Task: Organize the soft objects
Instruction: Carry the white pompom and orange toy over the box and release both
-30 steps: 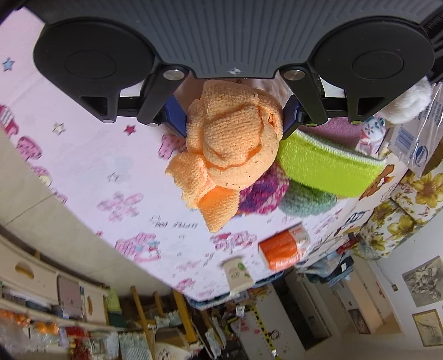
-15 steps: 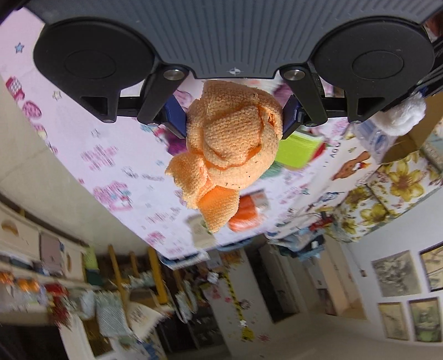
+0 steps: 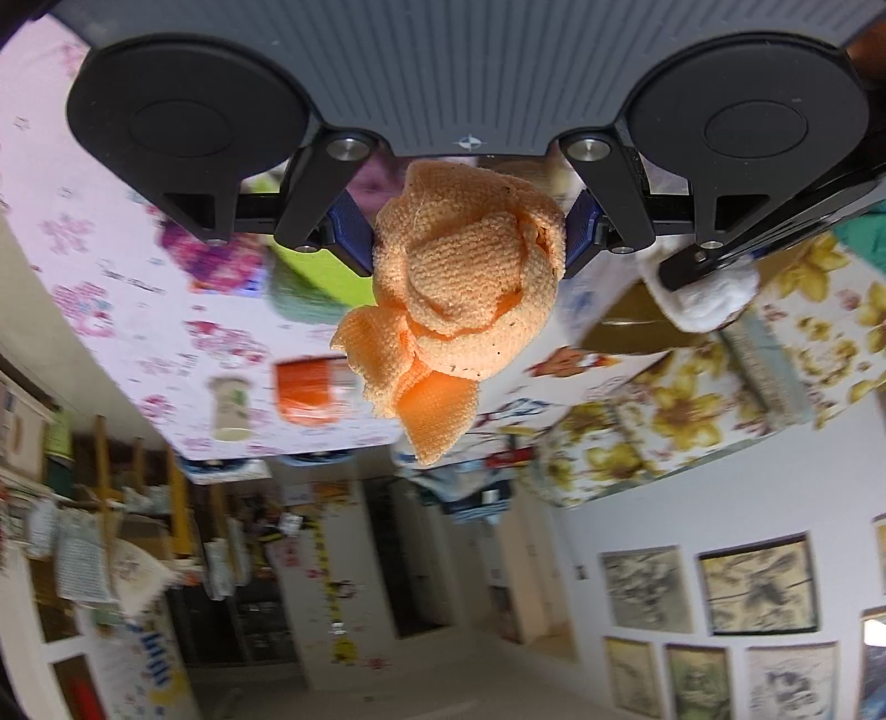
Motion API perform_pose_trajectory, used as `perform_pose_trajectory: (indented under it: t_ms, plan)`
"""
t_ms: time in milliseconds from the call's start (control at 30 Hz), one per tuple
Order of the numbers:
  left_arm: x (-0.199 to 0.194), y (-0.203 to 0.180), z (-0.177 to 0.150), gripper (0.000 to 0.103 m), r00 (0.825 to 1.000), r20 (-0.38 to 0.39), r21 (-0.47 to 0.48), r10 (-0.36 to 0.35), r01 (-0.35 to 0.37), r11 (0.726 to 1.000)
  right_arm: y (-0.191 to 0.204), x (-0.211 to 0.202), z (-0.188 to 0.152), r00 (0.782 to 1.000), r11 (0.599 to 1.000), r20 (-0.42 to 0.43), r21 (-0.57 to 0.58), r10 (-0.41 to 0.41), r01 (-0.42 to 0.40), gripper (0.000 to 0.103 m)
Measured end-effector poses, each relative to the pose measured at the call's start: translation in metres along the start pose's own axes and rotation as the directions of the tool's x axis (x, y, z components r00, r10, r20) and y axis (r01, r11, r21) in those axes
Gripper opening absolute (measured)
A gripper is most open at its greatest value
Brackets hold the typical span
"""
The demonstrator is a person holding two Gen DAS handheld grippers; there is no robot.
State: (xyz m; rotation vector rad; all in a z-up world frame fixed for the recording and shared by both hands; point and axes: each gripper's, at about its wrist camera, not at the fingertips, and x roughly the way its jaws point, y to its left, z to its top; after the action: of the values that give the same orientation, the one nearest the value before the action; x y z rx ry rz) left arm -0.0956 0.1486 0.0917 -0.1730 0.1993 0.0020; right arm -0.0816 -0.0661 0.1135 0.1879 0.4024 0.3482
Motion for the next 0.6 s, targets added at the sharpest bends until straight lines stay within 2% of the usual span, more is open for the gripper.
perform_pose_trajectory:
  t_ms: [200,333,467,600]
  plan:
    - [-0.001,0.033,0.006,0.034,0.99,0.007,-0.081,0.14,-0.139,0.987,0.019,0.029,0.013,0.993,0.993,-0.022,-0.027,0.117,-0.117,0.088]
    - [0.001,0.055,0.006,0.034,0.97,-0.013,-0.129,0.243,-0.243,0.962,0.038,0.044,0.018,0.979,0.979,-0.037,-0.034,0.202,-0.203,0.089]
    - [0.001,0.071,0.002,0.035,0.95,-0.047,-0.157,0.309,-0.312,0.937,0.056,0.064,0.017,0.962,0.963,-0.067,-0.036,0.265,-0.268,0.089]
    - [0.0,0.084,0.002,0.036,0.936,-0.072,-0.184,0.344,-0.351,0.918,0.072,0.071,0.012,0.947,0.95,-0.104,-0.032,0.305,-0.31,0.089]
